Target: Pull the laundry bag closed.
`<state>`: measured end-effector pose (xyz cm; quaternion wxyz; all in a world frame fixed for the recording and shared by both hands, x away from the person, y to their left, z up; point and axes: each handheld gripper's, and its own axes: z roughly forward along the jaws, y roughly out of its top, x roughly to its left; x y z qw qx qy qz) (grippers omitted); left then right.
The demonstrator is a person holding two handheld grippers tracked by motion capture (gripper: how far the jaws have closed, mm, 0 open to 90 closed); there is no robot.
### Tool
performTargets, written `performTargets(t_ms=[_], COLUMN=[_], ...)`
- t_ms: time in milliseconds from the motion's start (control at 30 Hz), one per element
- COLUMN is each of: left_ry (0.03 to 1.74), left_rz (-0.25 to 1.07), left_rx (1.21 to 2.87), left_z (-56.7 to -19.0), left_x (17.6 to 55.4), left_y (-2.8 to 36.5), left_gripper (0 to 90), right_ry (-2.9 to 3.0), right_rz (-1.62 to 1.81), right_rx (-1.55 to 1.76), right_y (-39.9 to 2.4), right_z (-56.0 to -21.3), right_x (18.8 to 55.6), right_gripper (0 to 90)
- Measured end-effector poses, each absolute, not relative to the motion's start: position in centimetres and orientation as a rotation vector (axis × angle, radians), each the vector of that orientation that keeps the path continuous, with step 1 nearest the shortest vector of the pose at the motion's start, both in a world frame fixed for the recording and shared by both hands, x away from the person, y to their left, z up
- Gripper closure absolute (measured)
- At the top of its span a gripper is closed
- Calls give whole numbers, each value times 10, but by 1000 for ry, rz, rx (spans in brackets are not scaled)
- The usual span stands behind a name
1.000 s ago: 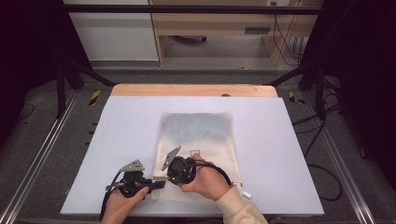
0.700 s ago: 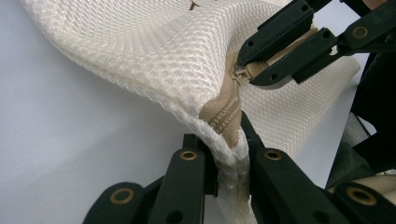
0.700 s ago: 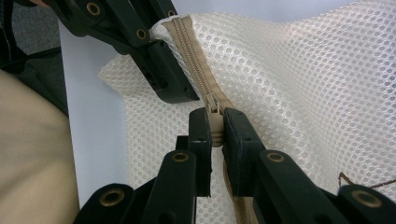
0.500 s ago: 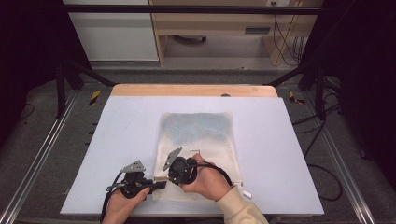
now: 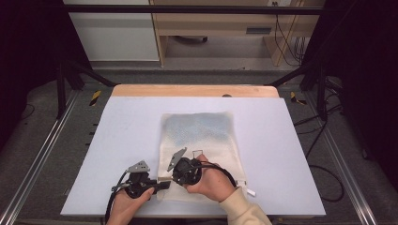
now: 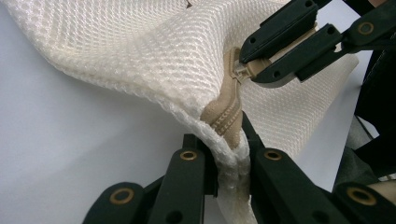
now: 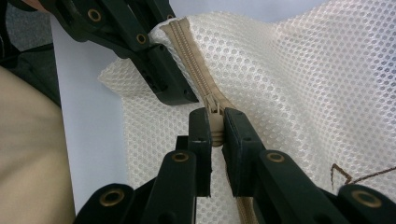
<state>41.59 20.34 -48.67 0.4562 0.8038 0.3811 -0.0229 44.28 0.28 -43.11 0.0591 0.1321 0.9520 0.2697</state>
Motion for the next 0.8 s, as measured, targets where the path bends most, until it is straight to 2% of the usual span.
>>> performTargets(t_ms=[800], left_ry=[942], left_rz=[-66], left_rx=[1977], left_z=[-481], left_x=[416], left_y=[209], left_gripper=[841], right_ry=[2873], right_rz=[838], right_rx=[426], right_y=[-11], right_z=[-432], right_x=[440], right_gripper=[820])
